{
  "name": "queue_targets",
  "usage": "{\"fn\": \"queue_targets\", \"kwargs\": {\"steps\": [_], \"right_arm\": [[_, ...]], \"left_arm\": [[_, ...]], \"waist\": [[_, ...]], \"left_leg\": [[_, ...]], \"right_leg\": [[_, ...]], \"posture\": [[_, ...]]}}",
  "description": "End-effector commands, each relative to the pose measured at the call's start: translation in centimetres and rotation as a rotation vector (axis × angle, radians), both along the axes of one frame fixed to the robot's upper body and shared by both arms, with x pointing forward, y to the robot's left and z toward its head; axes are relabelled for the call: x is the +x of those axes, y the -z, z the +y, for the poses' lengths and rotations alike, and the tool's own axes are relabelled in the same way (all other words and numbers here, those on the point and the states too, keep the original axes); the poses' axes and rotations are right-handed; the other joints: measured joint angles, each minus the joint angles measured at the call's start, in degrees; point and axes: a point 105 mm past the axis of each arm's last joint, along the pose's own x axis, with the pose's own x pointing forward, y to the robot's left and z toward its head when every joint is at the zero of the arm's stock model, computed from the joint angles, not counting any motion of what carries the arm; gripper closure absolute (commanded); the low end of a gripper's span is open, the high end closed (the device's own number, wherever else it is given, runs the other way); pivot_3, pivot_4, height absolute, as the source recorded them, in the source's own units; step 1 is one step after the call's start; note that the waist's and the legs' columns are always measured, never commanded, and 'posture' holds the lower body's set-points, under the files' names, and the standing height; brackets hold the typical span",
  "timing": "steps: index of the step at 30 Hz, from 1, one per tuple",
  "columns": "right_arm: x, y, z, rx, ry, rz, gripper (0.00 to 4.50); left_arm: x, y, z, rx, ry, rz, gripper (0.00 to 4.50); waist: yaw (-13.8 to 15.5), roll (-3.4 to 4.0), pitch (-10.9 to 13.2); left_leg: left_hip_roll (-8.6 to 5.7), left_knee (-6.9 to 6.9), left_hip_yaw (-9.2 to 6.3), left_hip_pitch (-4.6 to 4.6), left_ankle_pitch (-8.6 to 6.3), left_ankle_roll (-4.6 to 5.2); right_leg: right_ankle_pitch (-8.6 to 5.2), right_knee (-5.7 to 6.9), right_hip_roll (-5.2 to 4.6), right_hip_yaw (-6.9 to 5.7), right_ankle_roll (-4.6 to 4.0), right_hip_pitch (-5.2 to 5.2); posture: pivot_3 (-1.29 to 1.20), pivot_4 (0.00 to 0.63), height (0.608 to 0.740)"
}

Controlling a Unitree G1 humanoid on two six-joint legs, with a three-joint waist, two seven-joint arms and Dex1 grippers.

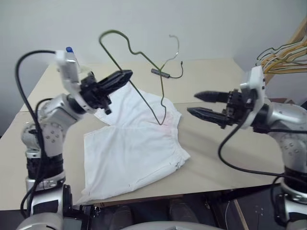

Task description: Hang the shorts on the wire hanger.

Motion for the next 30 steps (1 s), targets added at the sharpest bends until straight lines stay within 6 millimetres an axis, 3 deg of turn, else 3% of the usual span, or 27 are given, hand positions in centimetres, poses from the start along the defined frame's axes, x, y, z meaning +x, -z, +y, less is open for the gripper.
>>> {"fn": "queue_targets", "kwargs": {"steps": [1, 6, 12, 18, 30], "right_arm": [[-1.0, 0.1, -0.4, 0.053, -0.170, 0.196, 1.36], [0.0, 1.0, -0.7, 0.074, -0.252, 0.319, 1.36], [0.8, 2.9, 1.3, 0.036, -0.326, 0.332, 1.36], [1.0, 2.9, 3.7, 0.036, -0.414, 0.319, 1.36], [1.0, 2.3, 6.5, 0.052, -0.502, 0.301, 1.36]], "left_arm": [[-2.4, -2.6, 1.6, -0.043, 0.189, -0.121, 4.50], [-3.4, -3.2, 2.7, -0.052, 0.315, -0.150, 4.50], [-3.6, -3.7, 2.7, -0.100, 0.353, -0.155, 4.50], [-3.7, -3.4, 2.3, -0.101, 0.366, -0.148, 4.50], [-3.7, -3.1, 1.9, -0.109, 0.367, -0.151, 4.50]], "waist": [[-0.2, 0.04, 0.0], [-0.9, 0.11, 0.1], [-1.1, 0.11, 0.1], [-1.2, 0.15, 0.1], [-1.3, 0.16, 0.1]], "left_leg": [[0.00, 0.00, 0.01, 0.00, 0.00, 0.00], [0.02, 0.00, 0.00, 0.00, 0.00, 0.01], [0.02, 0.06, -0.10, -0.22, 0.00, 0.00], [0.01, 0.07, -0.18, -0.19, 0.01, 0.00], [-0.02, 0.08, -0.35, -0.21, 0.01, -0.01]], "right_leg": [[0.00, 0.01, 0.00, 0.00, 0.00, 0.00], [-0.02, 0.02, 0.02, -0.01, 0.02, 0.00], [-0.04, 0.03, -0.03, -0.08, 0.08, -0.09], [-0.03, 0.12, -0.03, -0.12, 0.07, -0.10], [-0.03, 0.18, -0.09, -0.23, 0.07, -0.10]], "posture": [[-0.12, 0.000, 0.740], [-0.12, 0.000, 0.740], [-0.11, 0.000, 0.740], [-0.11, 0.000, 0.740], [-0.10, 0.000, 0.740]]}}
